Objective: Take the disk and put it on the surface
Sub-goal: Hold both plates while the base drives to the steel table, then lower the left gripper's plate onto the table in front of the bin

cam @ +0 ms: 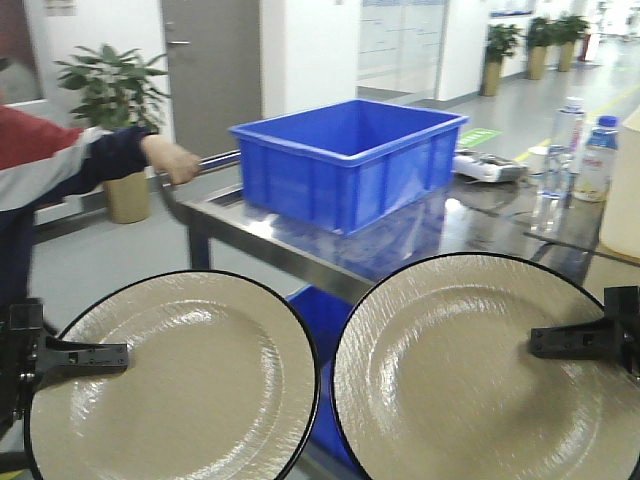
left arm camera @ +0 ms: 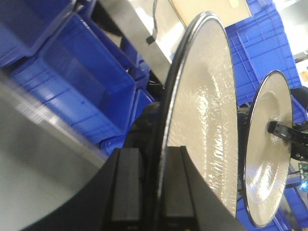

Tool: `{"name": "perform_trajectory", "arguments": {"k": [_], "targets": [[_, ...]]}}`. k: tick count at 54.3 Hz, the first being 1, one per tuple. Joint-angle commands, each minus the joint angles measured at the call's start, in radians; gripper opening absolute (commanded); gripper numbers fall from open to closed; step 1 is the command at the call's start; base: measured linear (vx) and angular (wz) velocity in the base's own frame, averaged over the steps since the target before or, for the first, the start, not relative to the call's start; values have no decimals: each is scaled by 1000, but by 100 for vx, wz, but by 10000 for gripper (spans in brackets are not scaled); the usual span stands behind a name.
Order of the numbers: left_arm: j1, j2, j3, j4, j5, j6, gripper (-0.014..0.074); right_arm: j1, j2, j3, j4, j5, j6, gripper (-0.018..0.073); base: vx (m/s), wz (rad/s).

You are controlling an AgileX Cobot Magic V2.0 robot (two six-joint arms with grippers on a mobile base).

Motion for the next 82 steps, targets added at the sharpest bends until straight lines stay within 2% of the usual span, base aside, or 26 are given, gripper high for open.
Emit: {"name": "perform_trajectory", "arguments": {"k": [1,50,82], "targets": [[-2,-41,-33,-137,82,-13,-4,-6,-33,-29,125,0,-1,-9,43,-50],[-2,-41,-33,-138,80,-13,-4,-6,-33,-29,125,0,-1,-9,34,-60],[-2,-41,-33,-138,78,-13,-4,-6,-33,-29,125,0,-1,-9,9,-16]]}}
